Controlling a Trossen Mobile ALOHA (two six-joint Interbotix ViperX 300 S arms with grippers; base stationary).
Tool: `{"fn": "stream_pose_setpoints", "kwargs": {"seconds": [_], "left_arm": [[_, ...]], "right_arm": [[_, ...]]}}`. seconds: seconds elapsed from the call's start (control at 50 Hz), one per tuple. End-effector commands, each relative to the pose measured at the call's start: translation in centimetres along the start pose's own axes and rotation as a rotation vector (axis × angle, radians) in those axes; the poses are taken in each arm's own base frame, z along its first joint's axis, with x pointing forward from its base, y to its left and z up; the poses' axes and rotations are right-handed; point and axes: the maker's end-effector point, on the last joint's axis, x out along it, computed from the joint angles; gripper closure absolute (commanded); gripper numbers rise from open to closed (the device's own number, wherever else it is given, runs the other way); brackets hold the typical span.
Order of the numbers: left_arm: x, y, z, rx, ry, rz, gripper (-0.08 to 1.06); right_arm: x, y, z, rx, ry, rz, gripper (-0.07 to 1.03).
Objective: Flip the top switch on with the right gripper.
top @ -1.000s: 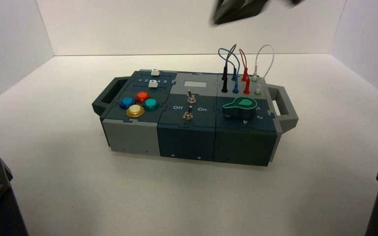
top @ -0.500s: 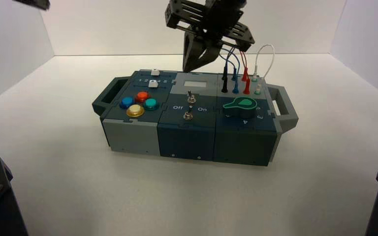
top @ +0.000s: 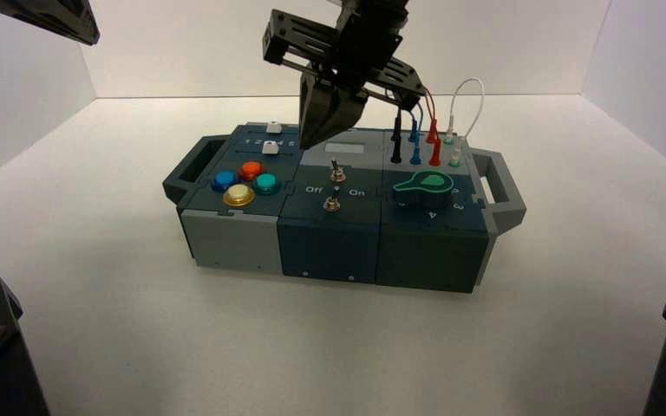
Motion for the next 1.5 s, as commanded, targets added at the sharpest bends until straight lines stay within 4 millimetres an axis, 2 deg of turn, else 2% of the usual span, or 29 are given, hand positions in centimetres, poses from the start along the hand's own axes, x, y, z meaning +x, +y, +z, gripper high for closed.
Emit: {"fn": "stream_pose_setpoints", "kwargs": {"seconds": [0.02, 0.22, 0.72, 0.92, 0.96, 1.0, 1.08, 1.16, 1.5], "left_arm": [[-0.3, 0.0, 1.0, 0.005, -0.026, 0.001, 1.01], [-0.2, 0.0, 1.0, 0.007, -0.018, 0.001, 1.01], [0.0, 0.0, 0.6, 0.016, 0.001, 0.001, 1.01], [1.7, -1.3, 0.6, 0.071, 0.064, -0.026, 1.01], [2.3, -1.9, 0.6, 0.086, 0.085, -0.041, 1.01], [3.8, -3.3, 0.3, 0.115, 0.127, -0.068, 1.01], [5.1, -4.1, 0.0, 0.128, 0.159, -0.079, 1.01], [6.4, -4.6, -0.2, 0.138, 0.198, -0.082, 1.01], [9.4, -5.7, 0.2, 0.15, 0.27, -0.087, 1.01]], "right_arm": [[-0.2, 0.1, -0.1, 0.011, -0.008, 0.007, 0.99], [0.6, -1.4, -0.7, 0.029, -0.007, -0.016, 0.99], [1.0, -1.8, -0.2, 0.026, -0.023, -0.022, 0.99], [0.8, -1.6, 0.0, 0.023, -0.029, -0.018, 0.99], [0.7, -1.5, 0.1, 0.021, -0.03, -0.015, 0.99], [0.5, -1.2, 0.4, 0.018, -0.035, -0.009, 0.99], [0.5, -1.1, 0.5, 0.01, -0.037, -0.009, 0.99], [0.7, -0.9, 0.8, 0.004, -0.041, -0.008, 0.99], [0.9, -0.8, 1.1, 0.0, -0.043, -0.008, 0.99]]}}
